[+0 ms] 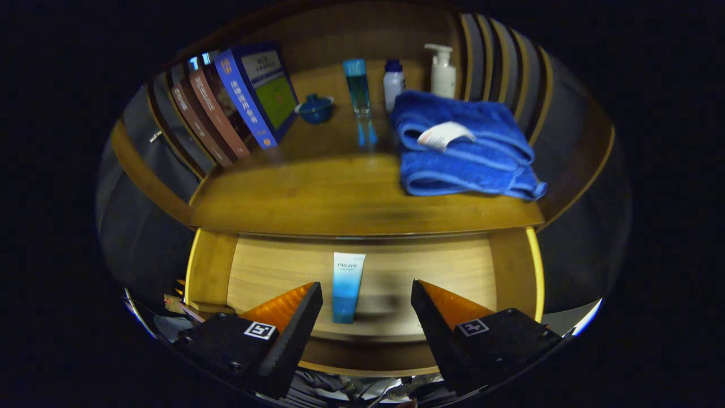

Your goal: Pull open the drawer, take out the items inside it, and place them on the countertop above the cabinet.

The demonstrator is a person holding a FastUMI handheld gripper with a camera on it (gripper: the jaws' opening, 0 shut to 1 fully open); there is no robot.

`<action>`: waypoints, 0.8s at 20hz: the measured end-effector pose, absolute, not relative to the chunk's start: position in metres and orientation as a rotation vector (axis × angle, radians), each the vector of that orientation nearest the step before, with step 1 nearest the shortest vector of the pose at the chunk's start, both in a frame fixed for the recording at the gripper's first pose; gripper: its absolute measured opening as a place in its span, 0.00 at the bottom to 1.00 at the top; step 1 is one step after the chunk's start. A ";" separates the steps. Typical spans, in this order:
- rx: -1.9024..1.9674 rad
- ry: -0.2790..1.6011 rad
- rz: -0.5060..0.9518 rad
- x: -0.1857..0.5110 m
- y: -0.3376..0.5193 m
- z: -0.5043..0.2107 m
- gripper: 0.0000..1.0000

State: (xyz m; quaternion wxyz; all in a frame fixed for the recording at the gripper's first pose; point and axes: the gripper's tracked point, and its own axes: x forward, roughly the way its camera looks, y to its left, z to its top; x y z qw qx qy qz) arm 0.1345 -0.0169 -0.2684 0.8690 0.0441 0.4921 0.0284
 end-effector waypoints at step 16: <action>0.030 1.295 -0.053 0.159 0.013 -0.388 0.68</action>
